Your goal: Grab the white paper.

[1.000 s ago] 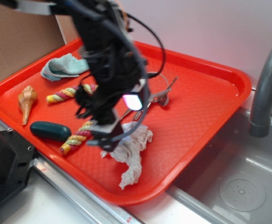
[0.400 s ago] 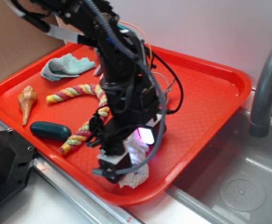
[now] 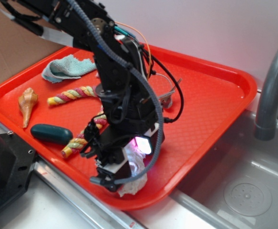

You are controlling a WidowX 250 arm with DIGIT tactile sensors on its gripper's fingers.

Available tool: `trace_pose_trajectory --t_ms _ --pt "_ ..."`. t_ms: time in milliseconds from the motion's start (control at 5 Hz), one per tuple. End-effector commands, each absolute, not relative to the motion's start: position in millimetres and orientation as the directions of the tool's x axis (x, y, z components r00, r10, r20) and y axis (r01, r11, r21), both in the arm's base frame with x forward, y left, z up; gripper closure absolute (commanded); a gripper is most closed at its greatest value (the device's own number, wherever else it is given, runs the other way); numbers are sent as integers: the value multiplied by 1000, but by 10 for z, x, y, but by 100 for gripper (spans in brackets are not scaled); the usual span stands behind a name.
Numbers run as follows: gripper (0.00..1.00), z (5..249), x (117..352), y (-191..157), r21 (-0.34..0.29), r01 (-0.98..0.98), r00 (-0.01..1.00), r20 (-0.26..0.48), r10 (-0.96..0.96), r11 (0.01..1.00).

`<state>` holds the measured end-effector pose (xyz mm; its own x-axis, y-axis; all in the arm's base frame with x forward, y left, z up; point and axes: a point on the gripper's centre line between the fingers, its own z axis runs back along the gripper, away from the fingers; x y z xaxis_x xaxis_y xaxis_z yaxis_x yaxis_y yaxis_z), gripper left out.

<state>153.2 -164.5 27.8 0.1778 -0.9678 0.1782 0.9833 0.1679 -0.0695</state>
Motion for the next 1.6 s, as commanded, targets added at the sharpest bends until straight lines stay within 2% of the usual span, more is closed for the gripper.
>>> trace_pose_trajectory --t_ms 0,200,400,600,800,1000,1200,1400 --pt "100 312 1439 -1507 -44 965 262 134 -956 258" --pt "100 679 1323 -1194 12 871 490 56 -870 492" --pt "100 1177 1197 -813 -12 722 692 51 -721 692" --pt "100 1676 1032 -453 -61 527 850 44 -525 848" --pt "100 1988 1061 -285 -26 304 948 111 -299 952" --pt "100 2165 1340 -252 26 129 984 123 -131 991" --pt "100 2194 1485 -169 66 73 993 92 -79 995" --pt "100 2133 1475 -126 82 27 995 97 -35 996"
